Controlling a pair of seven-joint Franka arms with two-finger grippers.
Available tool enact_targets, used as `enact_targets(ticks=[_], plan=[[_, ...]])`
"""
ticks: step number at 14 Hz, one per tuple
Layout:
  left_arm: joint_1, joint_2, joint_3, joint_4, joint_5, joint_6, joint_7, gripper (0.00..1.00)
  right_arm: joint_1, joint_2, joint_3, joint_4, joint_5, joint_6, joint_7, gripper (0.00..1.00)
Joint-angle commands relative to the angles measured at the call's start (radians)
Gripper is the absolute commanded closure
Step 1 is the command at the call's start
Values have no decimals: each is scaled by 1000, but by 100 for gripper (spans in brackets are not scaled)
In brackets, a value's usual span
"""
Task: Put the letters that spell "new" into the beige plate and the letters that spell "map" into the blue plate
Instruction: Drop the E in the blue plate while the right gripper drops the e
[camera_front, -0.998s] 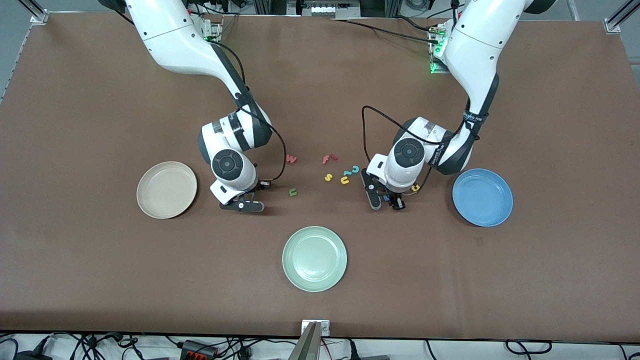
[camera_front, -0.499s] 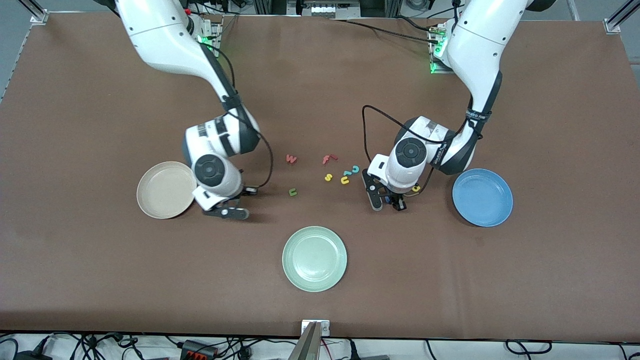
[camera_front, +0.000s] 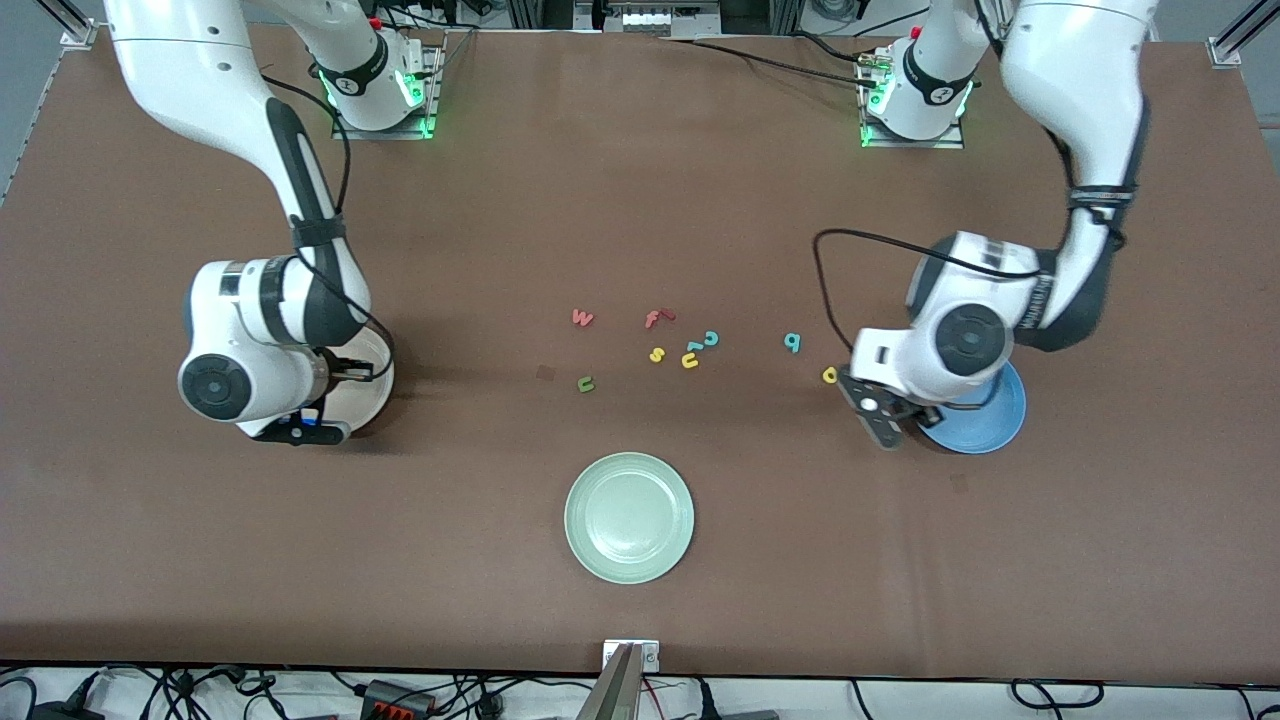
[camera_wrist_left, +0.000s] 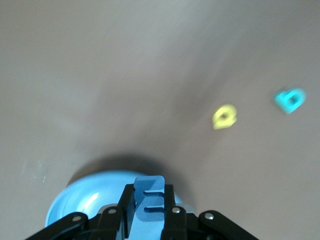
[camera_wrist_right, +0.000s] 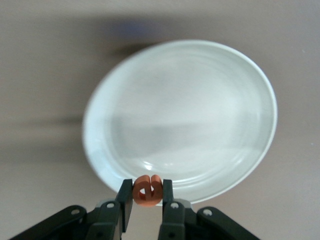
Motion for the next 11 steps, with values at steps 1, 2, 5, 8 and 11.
enact_targets(ticks=[1,2,5,8,11], plan=[[77,46,-13,-13,18,5,-16,97,-46,13,11,-58,-8,72,-47,67],[87,60,-13,-16,18,8,-16,94,-61,24,11,-53,-8,89,-86,20],[104,65,-13,-27,18,8,-22,1,-45,12,19,-29,0,71,-81,0],[91,25,-29,-30,18,-10,-28,0,70,-1,22,2,27,89,-46,0],[94,11,-124,-36,13,-33,-216,0,198,4,20,6,190,141,22,0]])
